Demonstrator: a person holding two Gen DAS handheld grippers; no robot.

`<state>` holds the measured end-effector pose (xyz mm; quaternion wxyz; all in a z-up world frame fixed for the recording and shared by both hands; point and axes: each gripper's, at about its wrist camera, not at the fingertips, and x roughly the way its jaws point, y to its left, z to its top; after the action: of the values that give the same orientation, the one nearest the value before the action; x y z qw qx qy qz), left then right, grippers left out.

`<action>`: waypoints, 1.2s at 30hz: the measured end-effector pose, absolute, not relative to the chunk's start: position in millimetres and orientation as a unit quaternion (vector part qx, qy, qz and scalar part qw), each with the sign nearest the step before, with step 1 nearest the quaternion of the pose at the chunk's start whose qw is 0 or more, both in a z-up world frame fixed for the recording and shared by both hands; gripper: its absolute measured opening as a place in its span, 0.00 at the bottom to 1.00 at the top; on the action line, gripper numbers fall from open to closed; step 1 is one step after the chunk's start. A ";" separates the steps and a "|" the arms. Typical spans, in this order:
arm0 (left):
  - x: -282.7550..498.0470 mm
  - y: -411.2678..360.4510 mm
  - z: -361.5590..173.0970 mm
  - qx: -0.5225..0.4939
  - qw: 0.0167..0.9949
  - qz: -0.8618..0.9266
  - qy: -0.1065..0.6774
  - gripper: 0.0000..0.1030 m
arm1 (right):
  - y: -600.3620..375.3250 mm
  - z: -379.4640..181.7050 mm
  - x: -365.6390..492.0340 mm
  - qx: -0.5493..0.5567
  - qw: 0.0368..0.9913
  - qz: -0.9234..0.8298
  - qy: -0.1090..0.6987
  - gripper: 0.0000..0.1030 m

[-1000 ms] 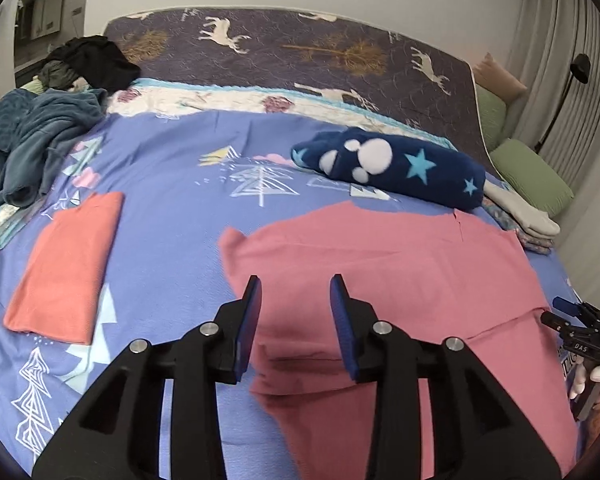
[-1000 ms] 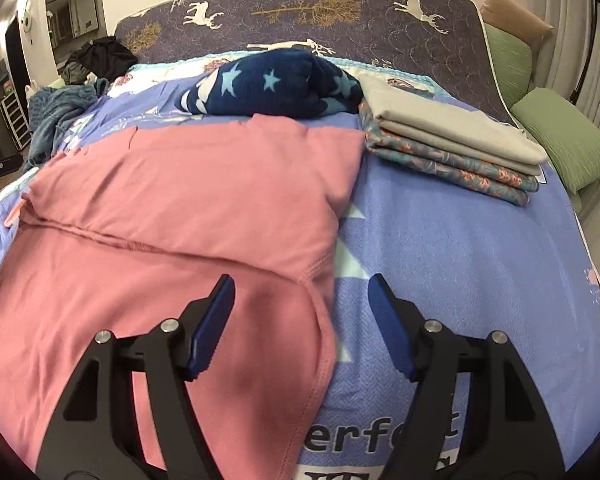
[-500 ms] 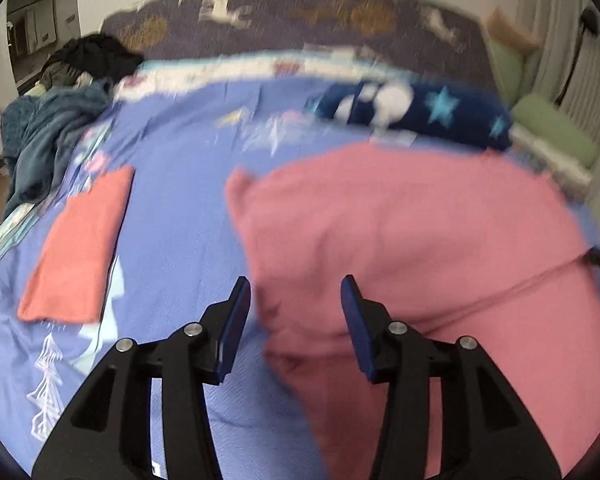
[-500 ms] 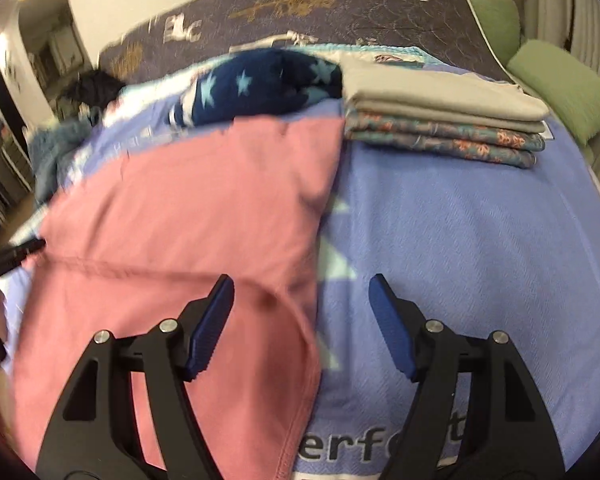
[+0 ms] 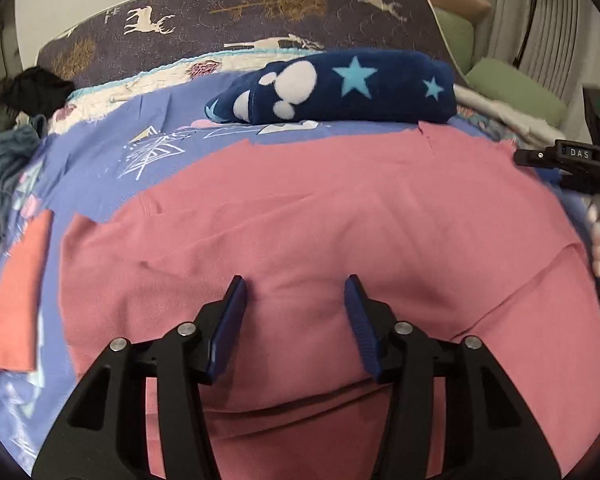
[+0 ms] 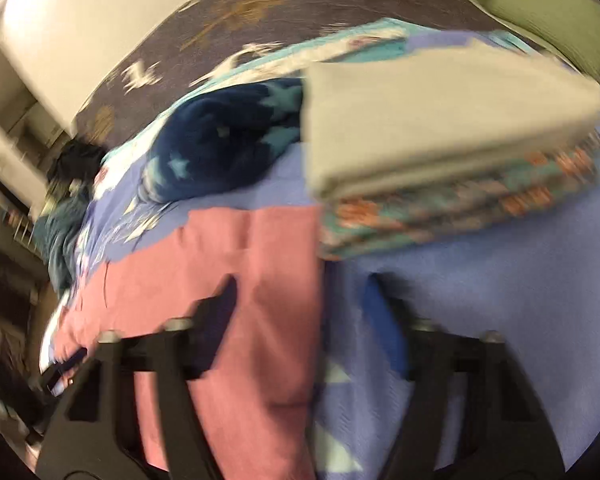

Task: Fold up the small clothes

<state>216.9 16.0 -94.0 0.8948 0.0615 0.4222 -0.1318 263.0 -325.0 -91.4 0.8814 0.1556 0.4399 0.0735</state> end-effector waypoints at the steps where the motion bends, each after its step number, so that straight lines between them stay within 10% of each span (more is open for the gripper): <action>1: 216.3 15.8 -95.8 0.063 0.896 -0.131 0.420 0.51 | -323.5 -87.3 262.7 0.130 0.891 0.064 0.430 0.04; 10: 215.8 14.7 -97.9 0.061 0.897 -0.131 0.417 0.51 | -362.0 -92.6 263.0 0.108 0.902 0.018 0.417 0.00; 19: 215.7 17.8 -96.0 0.050 0.898 -0.135 0.416 0.53 | -296.6 -88.4 174.9 0.049 0.889 0.132 0.435 0.20; 23: 201.9 34.9 -83.2 0.035 0.912 -0.095 0.398 0.54 | -326.2 -99.4 166.3 0.113 0.888 0.106 0.433 0.09; 36: 93.7 142.5 -96.4 -0.081 0.890 -0.131 0.429 0.57 | -337.6 -94.2 114.1 0.144 0.887 0.107 0.426 0.31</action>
<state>93.7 142.5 -96.4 0.8901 -0.0814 0.4287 -0.1313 114.1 -337.6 -94.2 0.8866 0.1438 0.4264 0.1072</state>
